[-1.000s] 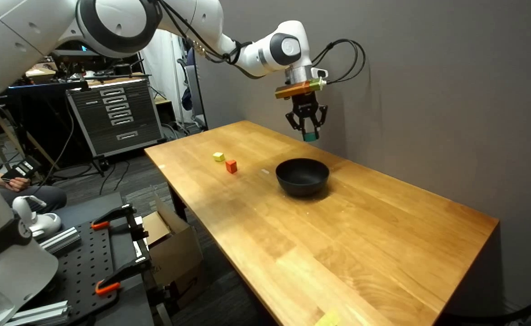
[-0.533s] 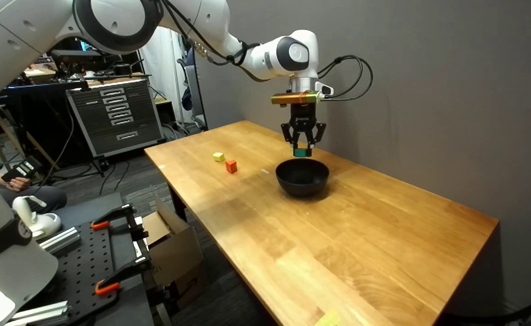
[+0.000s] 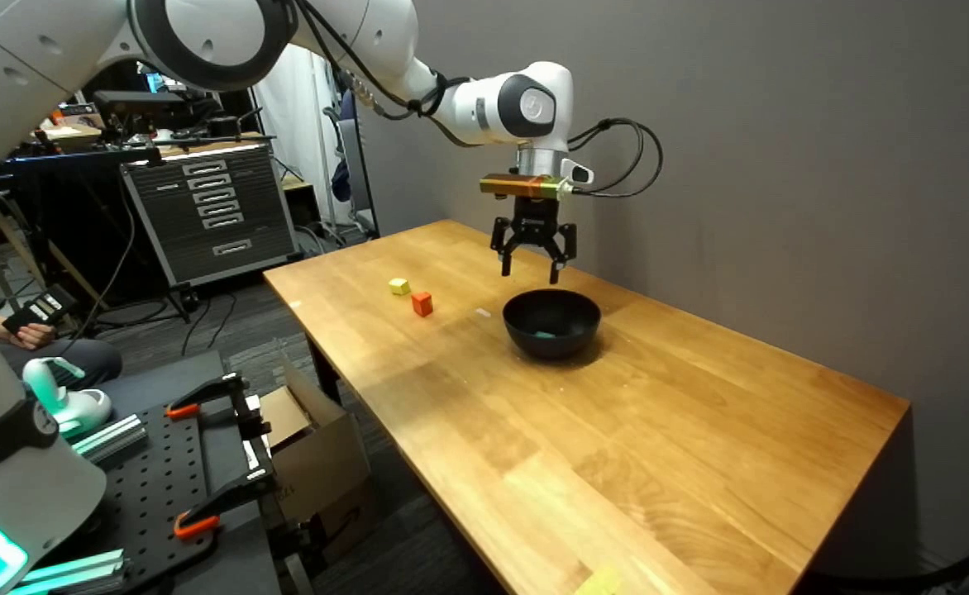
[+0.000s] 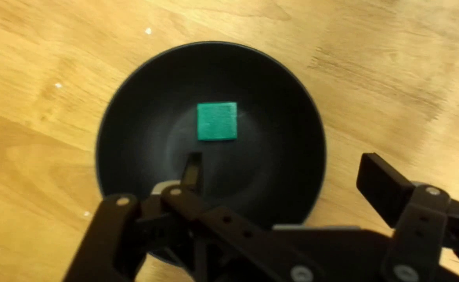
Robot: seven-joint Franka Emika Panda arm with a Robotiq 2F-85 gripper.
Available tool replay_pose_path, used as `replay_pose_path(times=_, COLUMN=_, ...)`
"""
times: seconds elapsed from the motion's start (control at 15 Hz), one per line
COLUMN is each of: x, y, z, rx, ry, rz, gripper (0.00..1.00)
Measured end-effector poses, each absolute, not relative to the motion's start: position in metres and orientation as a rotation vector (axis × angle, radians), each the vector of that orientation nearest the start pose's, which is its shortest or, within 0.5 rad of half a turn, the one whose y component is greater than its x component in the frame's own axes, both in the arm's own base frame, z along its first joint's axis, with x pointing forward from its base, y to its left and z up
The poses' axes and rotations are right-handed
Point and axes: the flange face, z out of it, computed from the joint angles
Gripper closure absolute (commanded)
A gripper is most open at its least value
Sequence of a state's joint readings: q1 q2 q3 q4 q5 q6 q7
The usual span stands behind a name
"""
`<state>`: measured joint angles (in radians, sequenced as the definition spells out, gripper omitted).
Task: Put the green and orange blocks in the bowl
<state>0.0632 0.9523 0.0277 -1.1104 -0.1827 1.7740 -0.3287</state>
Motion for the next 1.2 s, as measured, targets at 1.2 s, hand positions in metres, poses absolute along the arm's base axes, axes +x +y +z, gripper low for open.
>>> replay_pose_path(times=1.2, x=0.626, y=0.237, z=0.181, rx=-2.868, ry=-1.025, rz=0.6, gripper=0.0)
